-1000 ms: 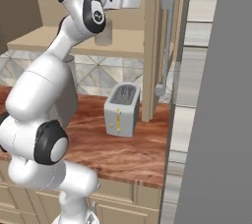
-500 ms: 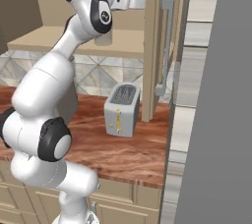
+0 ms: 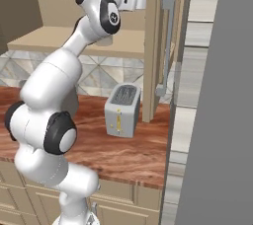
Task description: There is a bowl on the dining counter. Grab a lemon wedge from the fridge and place it in the bowl. Then get the liquor bottle and glass cup from the cabinet and place them next to the bowl.
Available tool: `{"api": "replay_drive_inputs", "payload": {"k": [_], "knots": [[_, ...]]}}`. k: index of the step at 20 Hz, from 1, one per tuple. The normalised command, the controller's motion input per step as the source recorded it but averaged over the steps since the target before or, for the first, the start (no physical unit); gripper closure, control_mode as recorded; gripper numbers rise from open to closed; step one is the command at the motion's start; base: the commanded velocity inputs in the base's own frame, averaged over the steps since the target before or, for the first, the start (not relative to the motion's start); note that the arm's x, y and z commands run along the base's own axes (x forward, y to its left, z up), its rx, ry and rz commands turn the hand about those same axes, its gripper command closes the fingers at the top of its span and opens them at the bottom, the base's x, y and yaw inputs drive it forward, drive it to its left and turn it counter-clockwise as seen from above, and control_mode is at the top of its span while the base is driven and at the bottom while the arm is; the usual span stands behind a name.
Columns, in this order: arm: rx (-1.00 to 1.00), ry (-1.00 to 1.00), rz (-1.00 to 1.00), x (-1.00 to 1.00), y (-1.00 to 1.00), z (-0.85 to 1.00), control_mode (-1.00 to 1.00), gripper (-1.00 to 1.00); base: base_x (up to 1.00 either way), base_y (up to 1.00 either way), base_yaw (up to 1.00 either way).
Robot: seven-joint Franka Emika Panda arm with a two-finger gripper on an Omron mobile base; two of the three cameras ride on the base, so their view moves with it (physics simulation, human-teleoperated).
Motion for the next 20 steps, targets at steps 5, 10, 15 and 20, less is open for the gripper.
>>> {"api": "replay_drive_inputs", "payload": {"k": [5,10,15,20], "knots": [[0.00,-0.08,0.00,0.19,-0.15,-0.12,-1.00,-1.00,0.00,0.00,0.00],[0.00,-0.04,0.00,0.13,-0.33,-0.07,-1.00,-1.00,0.00,0.00,0.00],[0.00,-0.02,0.00,0.14,-0.27,-0.04,-1.00,-1.00,0.00,0.00,0.00],[0.00,0.00,0.00,0.19,-0.12,-0.10,-1.00,-1.00,0.00,0.00,0.00]]}}
